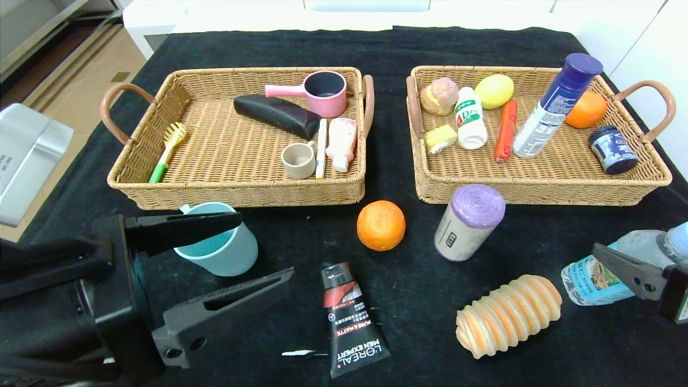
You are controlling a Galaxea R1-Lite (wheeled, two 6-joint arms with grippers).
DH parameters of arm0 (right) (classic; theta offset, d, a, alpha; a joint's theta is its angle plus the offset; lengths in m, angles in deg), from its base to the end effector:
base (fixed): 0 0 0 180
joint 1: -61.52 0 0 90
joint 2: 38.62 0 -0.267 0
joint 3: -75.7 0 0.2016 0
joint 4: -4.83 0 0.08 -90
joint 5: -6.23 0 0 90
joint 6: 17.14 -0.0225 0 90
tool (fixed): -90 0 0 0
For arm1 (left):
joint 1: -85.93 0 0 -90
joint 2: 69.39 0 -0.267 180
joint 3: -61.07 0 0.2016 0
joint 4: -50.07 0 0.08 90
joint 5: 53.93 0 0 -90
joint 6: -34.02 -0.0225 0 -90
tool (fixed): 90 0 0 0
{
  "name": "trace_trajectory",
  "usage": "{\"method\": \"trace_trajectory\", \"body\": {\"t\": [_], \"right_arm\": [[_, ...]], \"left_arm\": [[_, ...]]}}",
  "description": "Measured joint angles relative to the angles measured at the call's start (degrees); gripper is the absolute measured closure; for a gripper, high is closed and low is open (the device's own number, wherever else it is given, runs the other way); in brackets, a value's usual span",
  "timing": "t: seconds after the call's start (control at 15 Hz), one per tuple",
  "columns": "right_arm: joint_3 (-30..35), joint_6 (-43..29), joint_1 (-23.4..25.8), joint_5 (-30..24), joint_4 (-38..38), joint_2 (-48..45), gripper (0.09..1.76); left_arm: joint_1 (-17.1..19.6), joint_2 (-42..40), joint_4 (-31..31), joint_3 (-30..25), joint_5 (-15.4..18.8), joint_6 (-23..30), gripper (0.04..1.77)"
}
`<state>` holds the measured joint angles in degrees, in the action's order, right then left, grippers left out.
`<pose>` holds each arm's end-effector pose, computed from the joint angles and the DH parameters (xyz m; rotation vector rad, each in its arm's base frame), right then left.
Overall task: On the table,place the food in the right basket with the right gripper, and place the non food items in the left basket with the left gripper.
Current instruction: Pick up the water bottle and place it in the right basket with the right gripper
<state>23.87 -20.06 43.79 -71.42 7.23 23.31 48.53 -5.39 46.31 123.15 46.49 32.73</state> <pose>0.1657 0.0479 0.1782 -0.0059 0.2131 0.0881 0.1453 -0.1162 0.2231 0.0450 0.0899 -0.8350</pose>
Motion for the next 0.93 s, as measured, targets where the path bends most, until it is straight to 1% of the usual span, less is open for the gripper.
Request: {"method": "trace_trajectory", "body": {"t": [0.27,0.47,0.53,0.93], "right_arm": [[0.0,0.0,0.3,0.1,-0.6,1.7,0.14],[0.0,-0.1,1.2,-0.2,-1.6,2.2,0.63],[0.2,-0.1,1.3,-0.3,-1.7,2.3,0.74],[0.7,-0.1,1.1,-0.6,-1.9,2.6,0.77]], "left_arm": [[0.0,-0.3,0.0,-0.1,0.0,-0.1,0.09],[0.0,-0.3,0.0,-0.2,0.1,-0.2,0.09],[0.0,-0.5,0.0,-0.3,0.5,0.0,0.09],[0.0,-1.1,0.0,-0.6,0.7,-0.1,0.09]]}}
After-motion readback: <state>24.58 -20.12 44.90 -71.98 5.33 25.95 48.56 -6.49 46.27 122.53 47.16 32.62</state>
